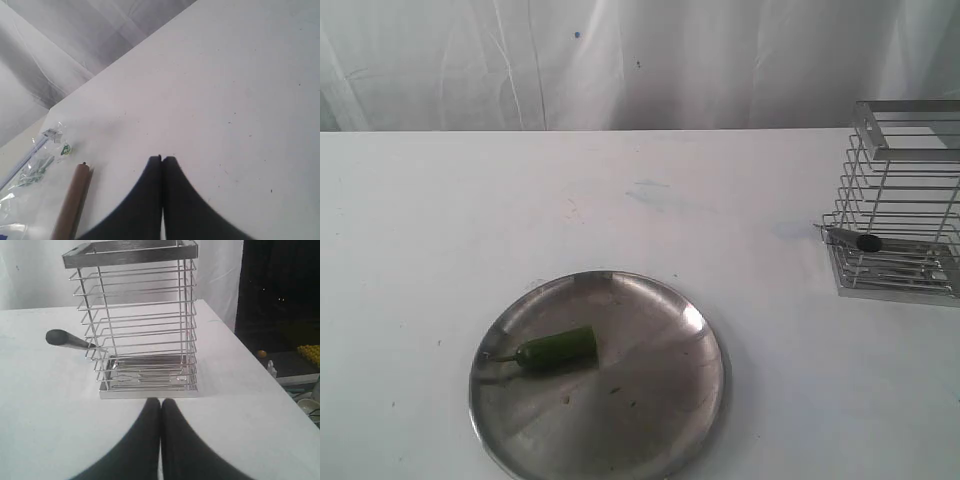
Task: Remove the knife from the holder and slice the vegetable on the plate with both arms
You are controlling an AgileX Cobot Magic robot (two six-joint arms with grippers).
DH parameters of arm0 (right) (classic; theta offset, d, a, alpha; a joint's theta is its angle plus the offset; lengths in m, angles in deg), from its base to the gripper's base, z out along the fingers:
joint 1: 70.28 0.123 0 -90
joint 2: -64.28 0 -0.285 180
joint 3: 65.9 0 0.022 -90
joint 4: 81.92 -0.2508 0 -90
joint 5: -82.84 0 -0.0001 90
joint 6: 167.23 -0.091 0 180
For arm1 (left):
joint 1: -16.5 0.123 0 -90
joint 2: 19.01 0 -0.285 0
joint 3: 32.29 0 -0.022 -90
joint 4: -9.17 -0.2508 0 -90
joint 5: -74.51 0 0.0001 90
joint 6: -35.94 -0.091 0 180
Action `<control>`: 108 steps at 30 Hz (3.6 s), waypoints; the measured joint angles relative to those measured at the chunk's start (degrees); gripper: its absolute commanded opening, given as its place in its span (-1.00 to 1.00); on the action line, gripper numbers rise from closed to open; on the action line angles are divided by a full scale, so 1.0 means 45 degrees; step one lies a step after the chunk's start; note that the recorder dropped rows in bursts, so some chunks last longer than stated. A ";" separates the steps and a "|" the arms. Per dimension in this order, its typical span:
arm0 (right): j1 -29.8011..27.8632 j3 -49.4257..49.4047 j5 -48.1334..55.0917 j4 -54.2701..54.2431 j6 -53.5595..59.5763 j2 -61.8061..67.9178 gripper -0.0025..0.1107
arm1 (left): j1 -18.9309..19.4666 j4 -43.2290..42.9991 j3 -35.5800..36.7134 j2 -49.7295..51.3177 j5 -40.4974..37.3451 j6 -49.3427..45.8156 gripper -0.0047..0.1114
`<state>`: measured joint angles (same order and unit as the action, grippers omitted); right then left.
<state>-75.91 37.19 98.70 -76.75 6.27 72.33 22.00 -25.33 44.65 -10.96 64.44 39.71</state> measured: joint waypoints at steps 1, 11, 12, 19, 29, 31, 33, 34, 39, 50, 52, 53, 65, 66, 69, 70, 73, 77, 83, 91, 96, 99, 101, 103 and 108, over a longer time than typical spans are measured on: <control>0.0000 0.0000 -0.0024 0.0000 0.0000 0.0000 -0.96 | -0.0122 0.0000 0.0000 0.0000 0.0000 0.0038 -0.92; 0.0000 0.0000 -0.3084 -0.3127 -0.1801 0.0000 -0.96 | -0.0705 0.1965 0.0000 0.0000 -0.0754 0.1917 -0.92; 0.0000 0.0000 -0.3449 -0.3541 -0.2307 0.0000 -0.96 | -0.0705 0.2069 0.0000 0.0000 -0.0775 0.2355 -0.92; 0.0000 -0.0043 -0.6364 -0.5315 -0.6511 -0.0006 -0.96 | -0.0757 0.2766 0.0000 0.0000 -0.0775 0.5975 -0.92; 0.0000 0.5855 -1.0443 0.5861 -0.9714 0.1410 -0.96 | -0.0757 0.2660 0.0000 0.0000 -0.0775 0.5555 -0.92; 0.0000 0.6915 -0.9045 0.9792 -1.0793 0.2711 -0.96 | -0.0757 0.2260 0.0000 0.0000 -0.0775 0.5142 -0.92; 0.0000 0.7334 -0.6840 1.2504 -1.1984 0.4137 -0.96 | -0.0757 0.1864 0.0000 0.0000 -0.0740 0.4727 -0.92; 0.0000 0.7387 -0.5475 1.3208 -1.2389 0.5018 -0.96 | -0.0757 0.1783 0.0000 0.0000 -0.0674 0.4633 -0.92; 0.0195 0.7436 0.0060 0.9754 -0.8929 1.0675 -0.96 | -0.0757 0.1631 0.0000 0.0000 -0.0067 0.4403 -0.92; 0.5577 1.2100 1.0292 -0.0579 0.3143 1.3962 -0.96 | -0.1684 0.1607 0.0000 0.0000 0.0104 0.4378 -0.92; 0.6480 1.2975 1.0878 0.0039 0.3052 1.4564 -0.96 | -0.1684 0.1607 0.0000 0.0000 0.0104 0.4378 -0.92; 0.6834 1.3412 1.1229 0.0382 0.2998 1.4873 -0.96 | -0.1684 0.1607 0.0000 0.0000 0.0104 0.4378 -0.92; 1.0777 1.5120 1.1923 0.7226 0.3225 1.9465 -0.96 | -0.1684 0.1583 0.0000 0.0000 0.0122 0.4378 -0.92; 1.1039 1.5120 1.1948 0.7677 0.3374 1.9684 -0.96 | -0.1684 0.1583 0.0000 0.0000 0.0122 0.4378 -0.92; 1.1678 1.5120 1.1949 0.8494 0.3570 2.0228 -0.95 | -0.1684 0.1583 0.0000 0.0000 0.0134 0.4378 -0.92; 1.1873 1.5120 1.1949 0.8597 0.3529 2.0378 -0.94 | -0.1684 0.1583 0.0000 0.0000 0.0155 0.4378 -0.92; 1.2077 1.5140 1.1949 0.8644 0.3120 2.0850 -0.72 | -0.1684 0.1583 0.0000 0.0000 0.0234 0.4378 -0.92; 1.2103 1.5140 1.1949 0.8592 0.2928 2.1574 -0.13 | -0.1684 0.1583 0.0000 0.0000 0.0258 0.4378 -0.92; 1.2092 1.5140 1.1949 0.9745 0.2200 2.2622 0.10 | -0.1684 0.1385 0.0000 0.0000 0.0284 0.4378 -0.92; 1.0828 1.5140 1.1917 0.9759 0.1123 2.2868 0.10 | -0.2311 0.1336 0.0000 0.0000 0.0284 0.4378 -0.92; 1.0245 1.5061 1.1947 0.9173 0.0879 2.2433 0.10 | -0.2559 0.1336 0.0000 0.0000 0.0284 0.4378 -0.92; 0.9908 1.4721 1.1947 0.9197 0.0879 2.2249 0.10 | -0.2559 0.1336 0.0000 0.0000 0.0284 0.4378 -0.92; 0.9702 1.4359 1.1947 0.9220 0.0963 2.2227 0.10 | -0.2559 0.1336 0.0000 0.0000 0.0284 0.4378 -0.92; 0.9616 1.4066 1.1947 0.9336 0.1037 2.2227 0.10 | -0.2559 0.1336 0.0000 0.0000 0.0284 0.4378 -0.92; 0.9609 1.3893 1.1945 1.0098 0.1037 2.2227 0.10 | -0.2559 0.1336 0.0000 0.0000 0.0284 0.4378 -0.92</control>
<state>-32.66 99.71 152.46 -31.31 10.94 172.36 10.48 -19.32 44.65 -10.96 65.72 59.41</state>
